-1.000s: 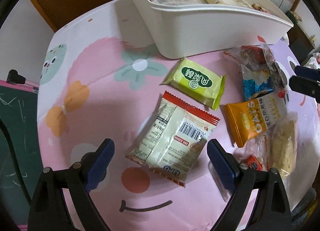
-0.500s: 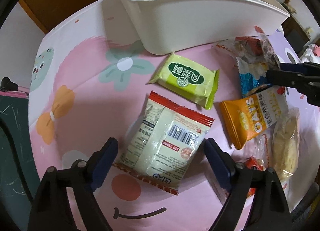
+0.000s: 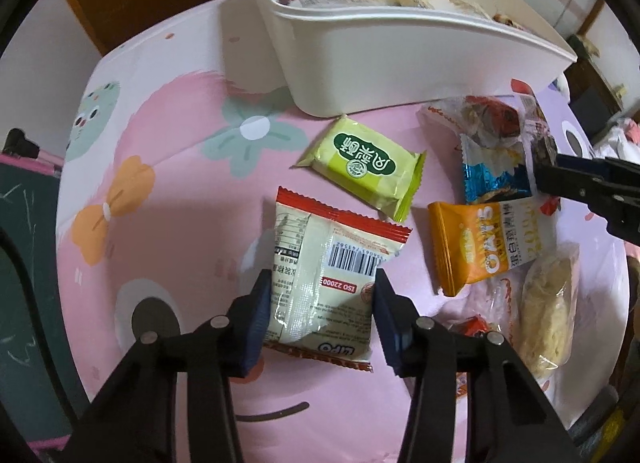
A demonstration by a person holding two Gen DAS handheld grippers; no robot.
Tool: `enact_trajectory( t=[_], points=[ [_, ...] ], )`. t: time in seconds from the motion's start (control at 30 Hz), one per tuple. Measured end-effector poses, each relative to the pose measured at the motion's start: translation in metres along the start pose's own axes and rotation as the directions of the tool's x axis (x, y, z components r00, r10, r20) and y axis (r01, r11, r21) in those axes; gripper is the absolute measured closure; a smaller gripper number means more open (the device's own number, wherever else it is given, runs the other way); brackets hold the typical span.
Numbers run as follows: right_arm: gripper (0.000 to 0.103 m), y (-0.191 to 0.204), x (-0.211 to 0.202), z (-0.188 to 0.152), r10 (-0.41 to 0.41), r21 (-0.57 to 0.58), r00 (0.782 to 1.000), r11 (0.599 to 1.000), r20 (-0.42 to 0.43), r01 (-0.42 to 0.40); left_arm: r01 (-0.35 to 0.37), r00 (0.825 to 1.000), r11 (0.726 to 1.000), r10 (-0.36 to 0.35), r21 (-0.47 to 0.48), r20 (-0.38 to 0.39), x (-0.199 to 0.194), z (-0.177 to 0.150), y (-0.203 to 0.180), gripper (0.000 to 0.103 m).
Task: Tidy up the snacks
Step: 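Grasp the white-red biscuit packet with the left tool while the right tool grasps the red-label raisin bag, then carry both packets over the white tray and open both tools to drop them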
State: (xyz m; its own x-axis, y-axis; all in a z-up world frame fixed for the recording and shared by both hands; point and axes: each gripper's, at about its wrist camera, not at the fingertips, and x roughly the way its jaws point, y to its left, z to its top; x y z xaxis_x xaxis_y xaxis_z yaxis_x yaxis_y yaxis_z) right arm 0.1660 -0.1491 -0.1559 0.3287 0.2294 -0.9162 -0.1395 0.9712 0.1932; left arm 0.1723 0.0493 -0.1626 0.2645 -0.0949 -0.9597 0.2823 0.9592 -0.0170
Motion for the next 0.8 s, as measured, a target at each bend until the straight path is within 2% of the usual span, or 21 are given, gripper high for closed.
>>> enact_trajectory(
  t=[0.1,0.2,0.33,0.4,0.5,0.8],
  points=[
    [0.064,0.0,-0.007,-0.003,0.01,0.005,1.0,1.0,0.018,-0.011,-0.028,0.997,0.999,0.031,-0.032,0.069,-0.016,-0.011,-0.002,0.057],
    [0.064,0.002,-0.017,-0.008,0.009,0.003,0.999,1.0,0.039,-0.01,-0.01,0.988,0.996,0.024,-0.093,0.154,-0.042,-0.021,-0.001,0.057],
    [0.064,0.003,-0.038,-0.016,0.014,0.01,0.996,1.0,0.093,-0.015,-0.016,0.967,0.99,0.052,-0.143,0.248,-0.077,-0.031,0.002,0.057],
    [0.064,0.004,-0.049,-0.02,0.011,0.011,0.993,1.0,0.121,-0.012,0.005,0.958,0.985,0.045,-0.174,0.283,-0.092,-0.037,0.002,0.057],
    [0.064,0.006,-0.068,-0.026,0.007,0.002,0.987,1.0,0.163,-0.008,0.051,0.947,0.979,0.015,-0.196,0.32,-0.109,-0.045,0.001,0.057],
    [0.064,0.013,-0.127,-0.044,0.032,-0.005,0.954,0.999,0.299,-0.032,0.087,0.92,0.979,-0.009,-0.184,0.391,-0.153,-0.065,-0.024,0.057]
  ],
)
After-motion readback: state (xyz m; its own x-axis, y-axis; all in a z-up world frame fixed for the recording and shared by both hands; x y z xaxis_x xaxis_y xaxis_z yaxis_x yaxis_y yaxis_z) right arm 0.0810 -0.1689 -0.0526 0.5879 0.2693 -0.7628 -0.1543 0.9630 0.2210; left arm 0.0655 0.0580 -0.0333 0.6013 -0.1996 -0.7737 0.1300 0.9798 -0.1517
